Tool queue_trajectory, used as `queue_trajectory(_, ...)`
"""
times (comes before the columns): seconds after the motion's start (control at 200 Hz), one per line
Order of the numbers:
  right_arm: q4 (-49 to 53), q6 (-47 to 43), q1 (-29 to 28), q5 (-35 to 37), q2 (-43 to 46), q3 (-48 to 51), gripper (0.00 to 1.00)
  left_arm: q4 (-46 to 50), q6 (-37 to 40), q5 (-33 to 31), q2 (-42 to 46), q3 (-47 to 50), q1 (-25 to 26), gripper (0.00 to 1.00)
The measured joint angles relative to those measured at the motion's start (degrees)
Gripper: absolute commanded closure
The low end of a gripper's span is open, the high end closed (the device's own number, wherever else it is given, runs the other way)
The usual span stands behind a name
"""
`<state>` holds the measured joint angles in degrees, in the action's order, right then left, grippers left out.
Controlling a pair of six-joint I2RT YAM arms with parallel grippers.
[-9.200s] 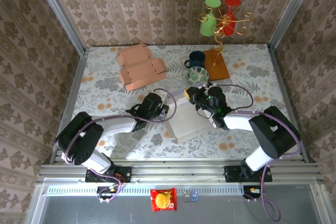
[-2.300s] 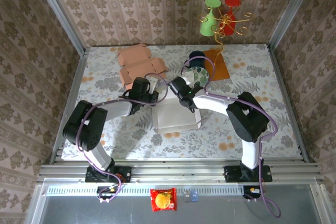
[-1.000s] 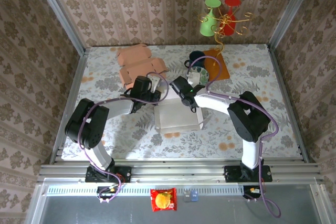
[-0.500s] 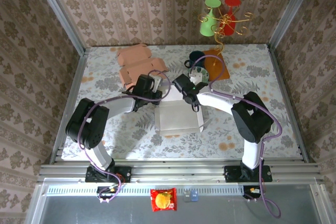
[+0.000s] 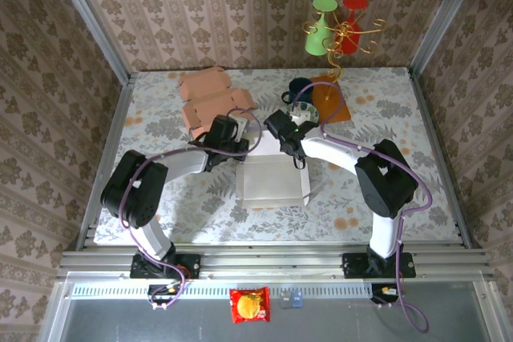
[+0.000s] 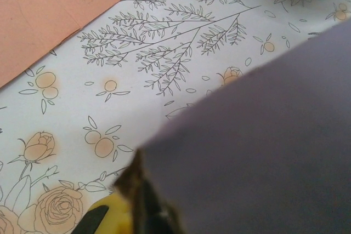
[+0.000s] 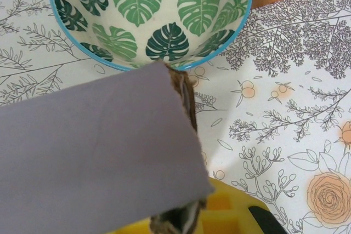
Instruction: Fold the paper box
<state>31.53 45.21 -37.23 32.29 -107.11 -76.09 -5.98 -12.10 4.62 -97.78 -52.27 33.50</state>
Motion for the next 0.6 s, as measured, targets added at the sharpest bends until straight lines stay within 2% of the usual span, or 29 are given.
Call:
queue_trajectory(0.13, 0.44, 0.48, 0.24, 0.02, -0.17, 0.0, 1.0, -0.81, -1.27, -2.84, 0.0, 0.31, 1.57, 1.0)
queue_trajectory(0.305, 0.39, 0.63, 0.31, 0.13, -0.2, 0.02, 1.0, -3.98, -1.9, -3.28, 0.07, 1.95, 1.77, 0.9)
queue_trajectory(0.6, 1.11, 0.66, 0.31, 0.02, -0.2, 0.07, 1.0, -7.06, -1.84, 2.86, 1.79, 5.11, 0.15, 0.87)
